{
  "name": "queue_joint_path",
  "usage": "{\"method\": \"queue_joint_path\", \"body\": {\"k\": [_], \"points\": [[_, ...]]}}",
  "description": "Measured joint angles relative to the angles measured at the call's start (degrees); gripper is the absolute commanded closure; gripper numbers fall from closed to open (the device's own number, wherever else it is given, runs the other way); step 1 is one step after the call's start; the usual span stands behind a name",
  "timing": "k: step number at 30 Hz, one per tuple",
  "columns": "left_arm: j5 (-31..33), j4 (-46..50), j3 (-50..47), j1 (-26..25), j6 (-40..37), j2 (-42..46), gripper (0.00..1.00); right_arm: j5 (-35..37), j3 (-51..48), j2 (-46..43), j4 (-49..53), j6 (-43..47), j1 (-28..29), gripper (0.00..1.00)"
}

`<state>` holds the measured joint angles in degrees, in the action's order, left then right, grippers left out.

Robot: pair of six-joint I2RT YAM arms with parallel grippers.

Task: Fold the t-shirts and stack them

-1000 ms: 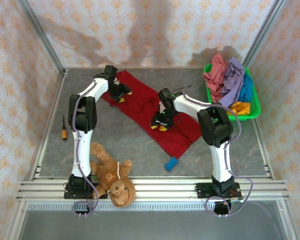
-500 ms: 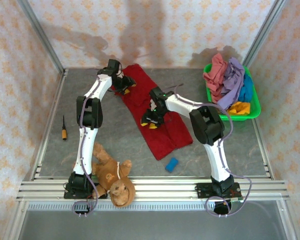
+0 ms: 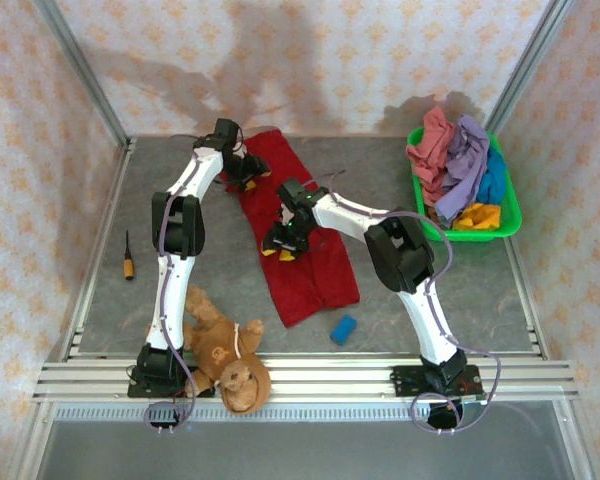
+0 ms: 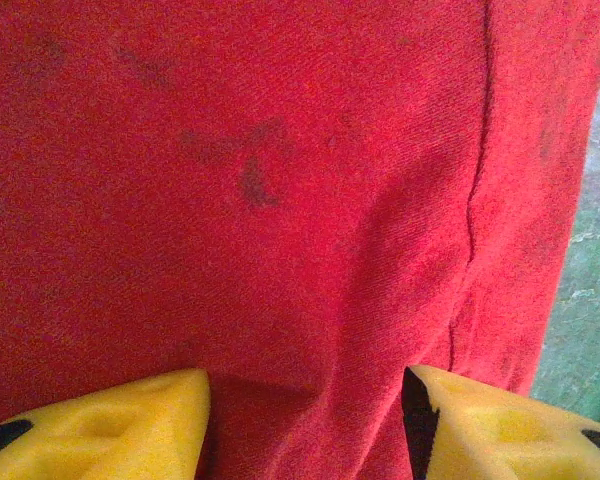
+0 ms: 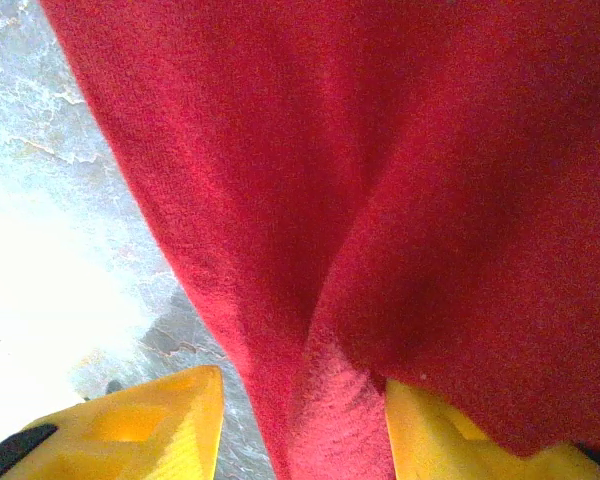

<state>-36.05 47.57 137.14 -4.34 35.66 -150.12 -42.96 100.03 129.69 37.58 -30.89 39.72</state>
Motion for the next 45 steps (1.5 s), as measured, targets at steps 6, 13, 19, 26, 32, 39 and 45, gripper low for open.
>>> {"method": "queue_joint_path", "body": {"k": [6, 13, 19, 26, 32, 39, 45], "points": [[0.7, 1.0, 0.0, 0.0, -2.0, 0.1, 0.43, -0.5, -3.2, -1.2, -3.4, -2.4, 0.2, 0.54], [4.0, 4.9, 1.2, 0.0, -6.6, 0.4, 0.43, -1.2, -2.4, -0.9, -3.1, -2.6, 2.5, 0.54], [8.7, 11.1, 3.1, 0.5, -12.2, 0.4, 0.42, -3.4, -1.1, 0.3, -4.3, -4.5, 5.4, 0.54], [12.2, 14.6, 3.5, 1.5, -18.3, 0.6, 0.41, -3.0, -0.6, 0.5, -4.4, -5.0, 6.4, 0.53], [13.5, 14.6, 2.2, 1.5, -20.9, 3.5, 0.39, 0.8, -0.2, -3.0, -1.5, -3.0, 4.2, 0.52], [14.3, 9.9, 2.3, 1.9, -21.2, 7.0, 0.40, 3.2, 1.8, -7.0, 1.8, 0.7, -2.3, 0.52], [12.8, 2.6, 2.8, 3.0, -21.0, 5.3, 0.43, 4.4, 1.8, -7.1, 4.6, 3.1, -4.9, 0.52]]}}
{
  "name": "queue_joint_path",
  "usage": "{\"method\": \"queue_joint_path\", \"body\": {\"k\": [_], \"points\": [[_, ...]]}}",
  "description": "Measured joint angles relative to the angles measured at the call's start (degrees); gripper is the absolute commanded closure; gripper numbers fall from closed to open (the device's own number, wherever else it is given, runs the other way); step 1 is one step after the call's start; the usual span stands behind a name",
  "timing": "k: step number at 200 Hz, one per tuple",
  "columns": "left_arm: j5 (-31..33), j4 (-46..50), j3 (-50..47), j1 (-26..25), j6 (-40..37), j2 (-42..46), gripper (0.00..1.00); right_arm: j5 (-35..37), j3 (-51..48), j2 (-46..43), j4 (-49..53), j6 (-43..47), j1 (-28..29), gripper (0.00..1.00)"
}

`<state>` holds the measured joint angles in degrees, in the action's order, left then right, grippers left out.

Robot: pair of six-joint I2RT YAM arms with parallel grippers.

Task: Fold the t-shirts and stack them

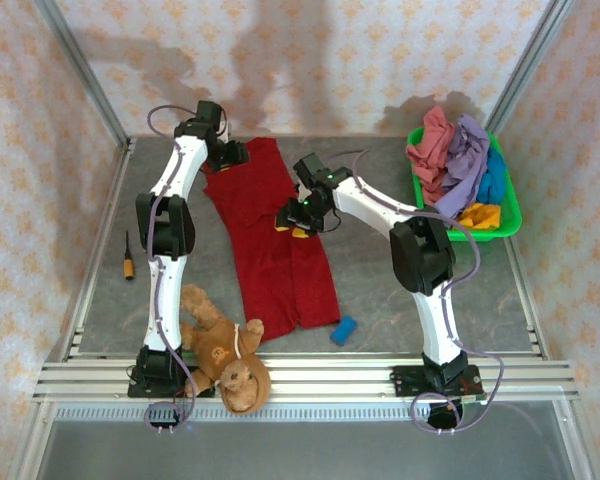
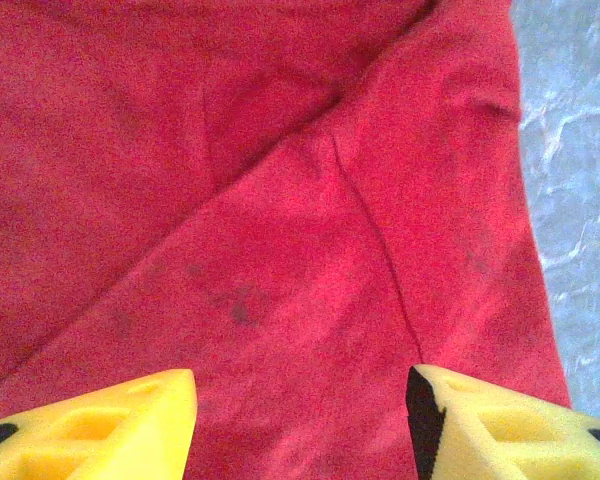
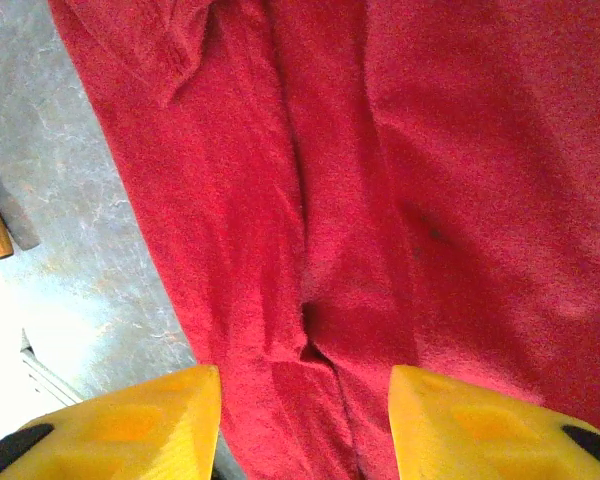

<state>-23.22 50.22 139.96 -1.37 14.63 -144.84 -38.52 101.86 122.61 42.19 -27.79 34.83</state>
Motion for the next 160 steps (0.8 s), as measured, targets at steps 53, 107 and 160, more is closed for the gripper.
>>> {"method": "queue_joint_path", "body": {"k": [53, 107, 160], "points": [[-1.8, -9.5, 1.7, 0.6, 0.0, -5.1, 0.49, 0.0, -3.4, -0.1, 0.9, 1.3, -0.7, 0.52], [-1.9, -14.6, 7.5, 0.6, 0.5, -9.4, 0.53, 0.0, -5.1, -0.7, 0.9, 1.5, -2.8, 0.52], [-2.1, -16.7, 8.2, 0.6, 2.3, -11.4, 0.52, 0.0, -5.1, -0.9, 0.9, 1.5, -3.0, 0.52]]}}
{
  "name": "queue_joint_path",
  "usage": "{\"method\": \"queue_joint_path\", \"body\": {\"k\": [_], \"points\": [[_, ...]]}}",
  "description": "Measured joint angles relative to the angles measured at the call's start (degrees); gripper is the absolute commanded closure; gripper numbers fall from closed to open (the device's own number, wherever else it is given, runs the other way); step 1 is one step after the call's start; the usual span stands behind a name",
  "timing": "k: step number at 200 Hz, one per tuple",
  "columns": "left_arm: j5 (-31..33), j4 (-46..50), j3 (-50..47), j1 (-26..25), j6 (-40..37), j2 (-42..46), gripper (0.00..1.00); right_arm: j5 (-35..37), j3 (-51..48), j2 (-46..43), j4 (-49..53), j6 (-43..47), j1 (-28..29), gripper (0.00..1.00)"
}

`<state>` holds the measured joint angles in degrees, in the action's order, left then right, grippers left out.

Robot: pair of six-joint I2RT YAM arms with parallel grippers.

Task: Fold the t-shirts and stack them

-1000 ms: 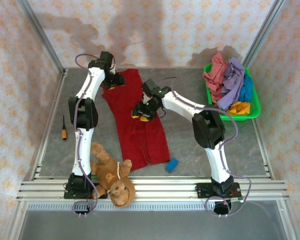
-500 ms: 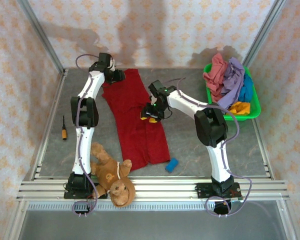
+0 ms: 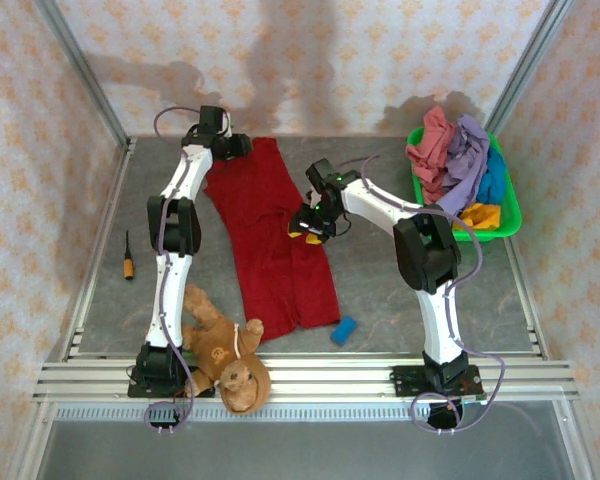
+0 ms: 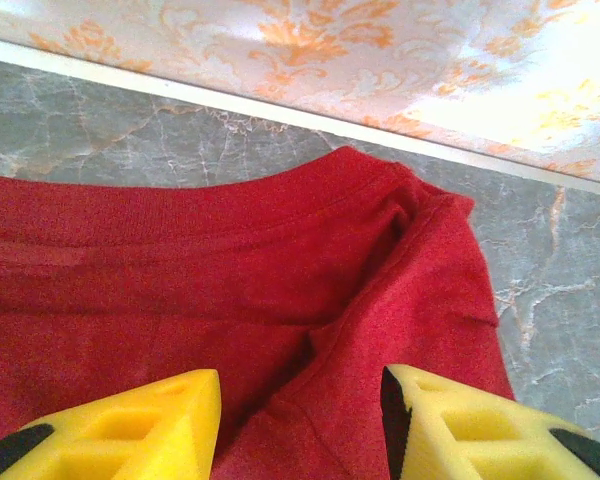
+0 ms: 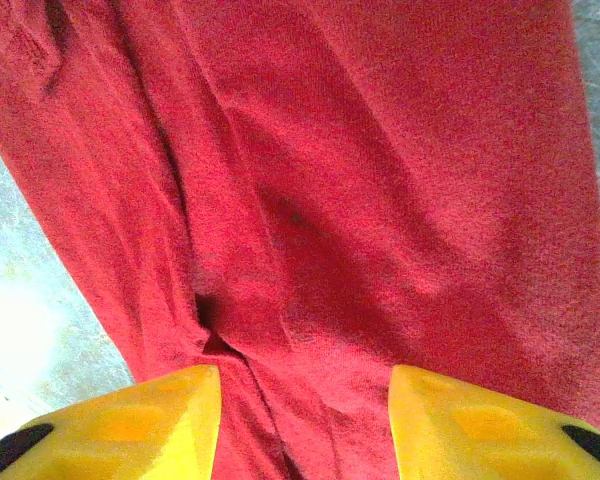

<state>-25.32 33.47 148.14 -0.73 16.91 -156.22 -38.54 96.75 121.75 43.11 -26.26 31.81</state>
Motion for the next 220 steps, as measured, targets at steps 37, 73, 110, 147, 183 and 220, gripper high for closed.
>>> {"method": "queue_joint_path", "body": {"k": [37, 73, 110, 147, 183, 220], "points": [[-0.8, -0.3, 0.0, 0.0, 1.1, -1.5, 0.57, 0.0, 0.0, 0.0, 0.0, 0.0, 0.0, 0.52], [-1.7, -0.5, 0.0, 0.0, 1.2, -1.7, 0.69, -0.1, -0.5, 0.0, 0.0, 0.0, -0.3, 0.52], [-3.1, -1.3, -0.1, 0.0, 1.7, -1.7, 0.74, -0.2, -0.9, 0.0, 0.0, 0.0, -0.6, 0.52], [-3.4, -1.8, -0.1, -0.4, 2.6, -1.7, 0.74, -0.2, -1.0, 0.0, 0.0, 0.0, -0.6, 0.52], [-3.5, -1.9, -0.1, -0.7, 3.0, -1.7, 0.71, -0.2, -1.2, -0.1, 0.0, 0.0, -0.7, 0.52], [-3.2, -1.8, -0.1, -0.8, 3.2, -1.7, 0.66, -0.2, -1.4, -0.1, 0.0, 0.2, -0.8, 0.52]]}}
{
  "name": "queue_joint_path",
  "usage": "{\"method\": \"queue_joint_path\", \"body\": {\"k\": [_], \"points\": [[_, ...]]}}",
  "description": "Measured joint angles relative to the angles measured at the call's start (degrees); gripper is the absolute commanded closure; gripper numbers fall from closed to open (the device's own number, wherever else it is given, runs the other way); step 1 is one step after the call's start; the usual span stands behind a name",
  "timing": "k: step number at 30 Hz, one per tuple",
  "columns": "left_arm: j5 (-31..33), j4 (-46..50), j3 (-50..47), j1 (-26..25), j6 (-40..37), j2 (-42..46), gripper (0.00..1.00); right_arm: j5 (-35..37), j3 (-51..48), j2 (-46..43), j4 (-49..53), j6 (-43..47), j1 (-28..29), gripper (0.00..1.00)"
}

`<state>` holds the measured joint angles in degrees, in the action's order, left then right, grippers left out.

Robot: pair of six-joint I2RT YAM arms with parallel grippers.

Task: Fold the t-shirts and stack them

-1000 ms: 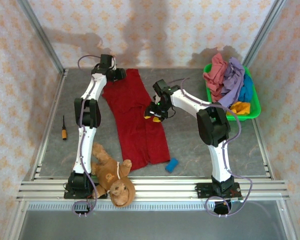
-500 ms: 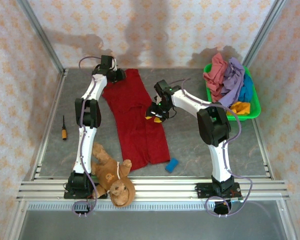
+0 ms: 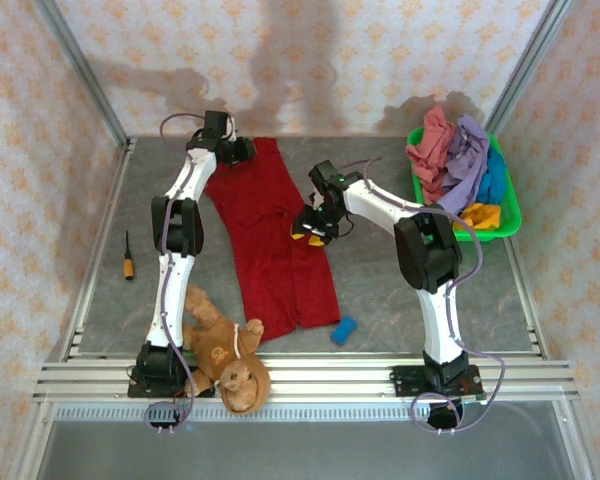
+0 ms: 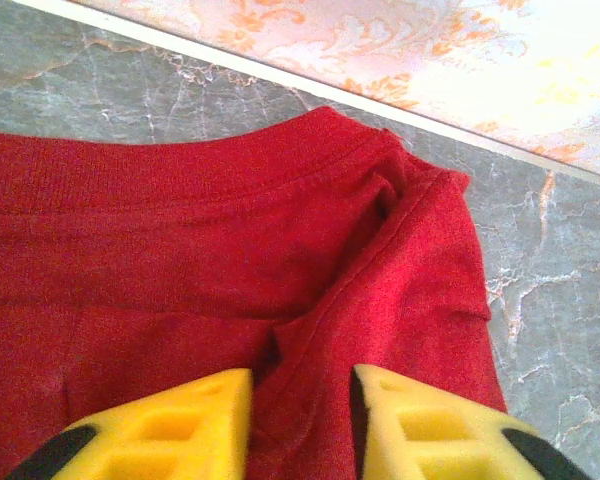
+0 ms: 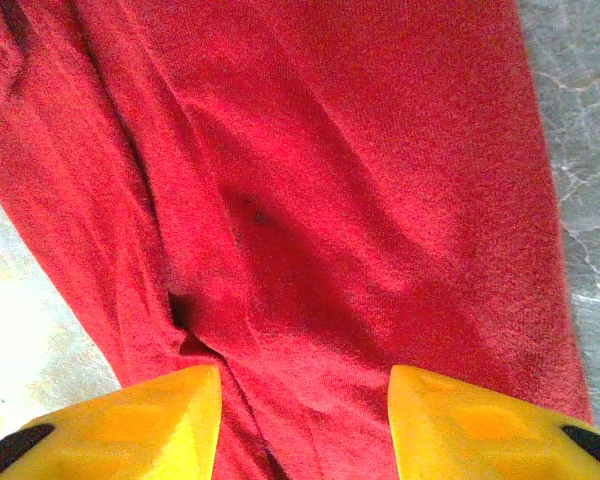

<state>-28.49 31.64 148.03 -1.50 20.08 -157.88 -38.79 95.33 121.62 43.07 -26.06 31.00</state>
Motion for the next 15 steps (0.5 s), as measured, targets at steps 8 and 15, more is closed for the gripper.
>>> {"method": "queue_joint_path", "body": {"k": [8, 15], "points": [[2.0, 0.3, 0.0, 0.0, -0.2, 0.0, 0.73, -0.1, 0.0, 0.0, 0.0, 0.0, -0.3, 0.52], [2.4, 0.3, 0.0, 0.0, -0.2, 0.0, 0.86, -0.2, -0.2, -0.1, 0.0, 0.0, -0.6, 0.52]]}}
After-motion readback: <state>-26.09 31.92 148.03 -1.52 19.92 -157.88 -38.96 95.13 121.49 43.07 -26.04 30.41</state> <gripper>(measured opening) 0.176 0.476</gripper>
